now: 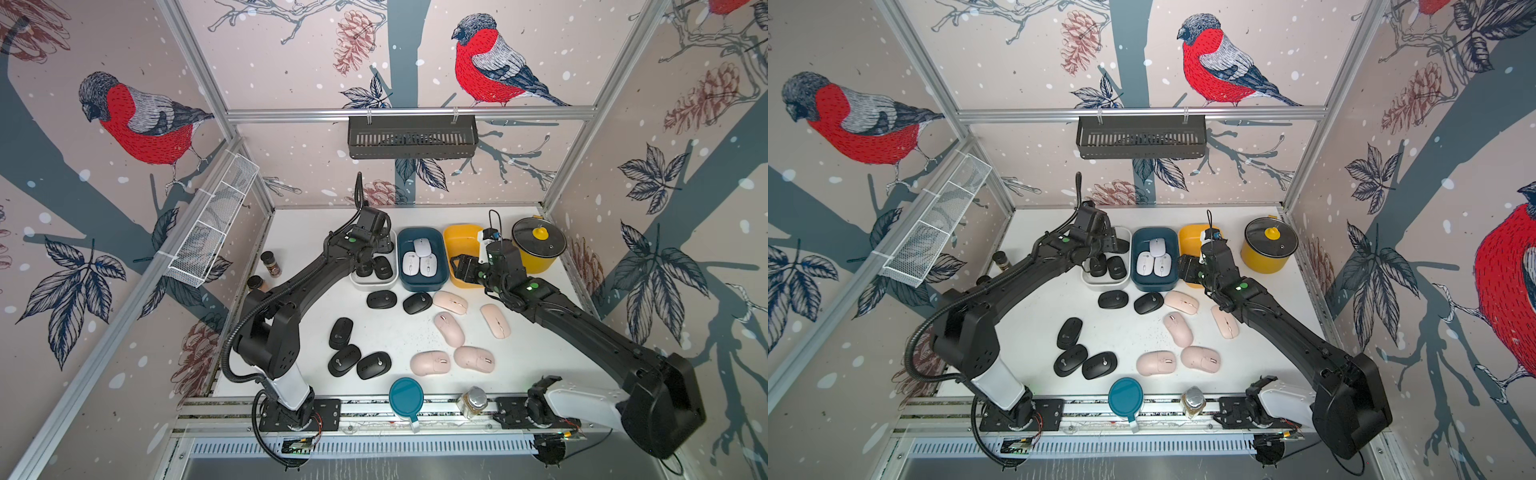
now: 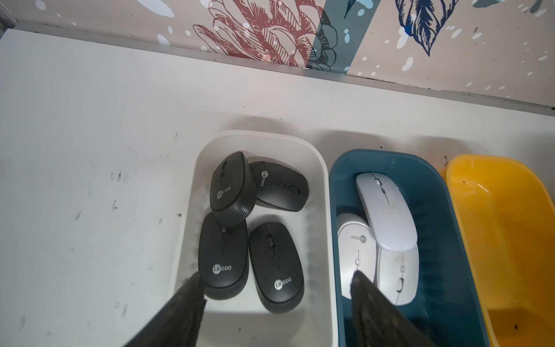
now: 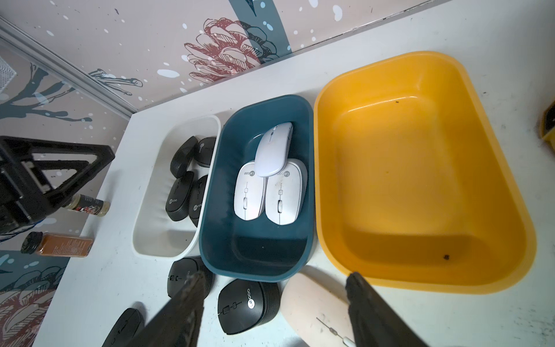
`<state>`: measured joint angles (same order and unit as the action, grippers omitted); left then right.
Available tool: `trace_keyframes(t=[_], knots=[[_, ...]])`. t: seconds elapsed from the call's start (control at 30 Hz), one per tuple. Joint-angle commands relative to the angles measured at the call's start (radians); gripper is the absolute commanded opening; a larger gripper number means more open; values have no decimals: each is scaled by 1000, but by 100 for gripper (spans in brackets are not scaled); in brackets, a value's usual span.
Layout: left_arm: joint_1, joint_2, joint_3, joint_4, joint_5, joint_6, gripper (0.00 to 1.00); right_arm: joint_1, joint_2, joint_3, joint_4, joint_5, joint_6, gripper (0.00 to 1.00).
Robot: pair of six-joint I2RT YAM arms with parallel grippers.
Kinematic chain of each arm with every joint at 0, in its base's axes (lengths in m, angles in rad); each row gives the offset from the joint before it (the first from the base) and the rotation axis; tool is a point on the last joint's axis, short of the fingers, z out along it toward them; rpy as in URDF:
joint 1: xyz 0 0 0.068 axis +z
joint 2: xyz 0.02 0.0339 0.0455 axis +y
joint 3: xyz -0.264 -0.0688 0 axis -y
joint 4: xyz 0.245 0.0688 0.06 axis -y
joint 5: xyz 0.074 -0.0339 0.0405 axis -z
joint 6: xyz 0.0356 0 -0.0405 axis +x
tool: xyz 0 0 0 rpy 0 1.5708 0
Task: Place the mice by color into the storage box
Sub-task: Pick up the mouse from the center of the board.
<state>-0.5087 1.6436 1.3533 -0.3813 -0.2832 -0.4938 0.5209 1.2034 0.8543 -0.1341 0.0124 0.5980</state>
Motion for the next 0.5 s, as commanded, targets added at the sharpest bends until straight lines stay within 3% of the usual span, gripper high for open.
trace_keyframes(t=[0.0,0.47], knots=[[-12,-77,-57,-10,-17,-37,75,14,-12,-5,-5,30,-8,75],[-22,-397,-325,-142,2,-40,76,54,18,7,5,44,-1,75]])
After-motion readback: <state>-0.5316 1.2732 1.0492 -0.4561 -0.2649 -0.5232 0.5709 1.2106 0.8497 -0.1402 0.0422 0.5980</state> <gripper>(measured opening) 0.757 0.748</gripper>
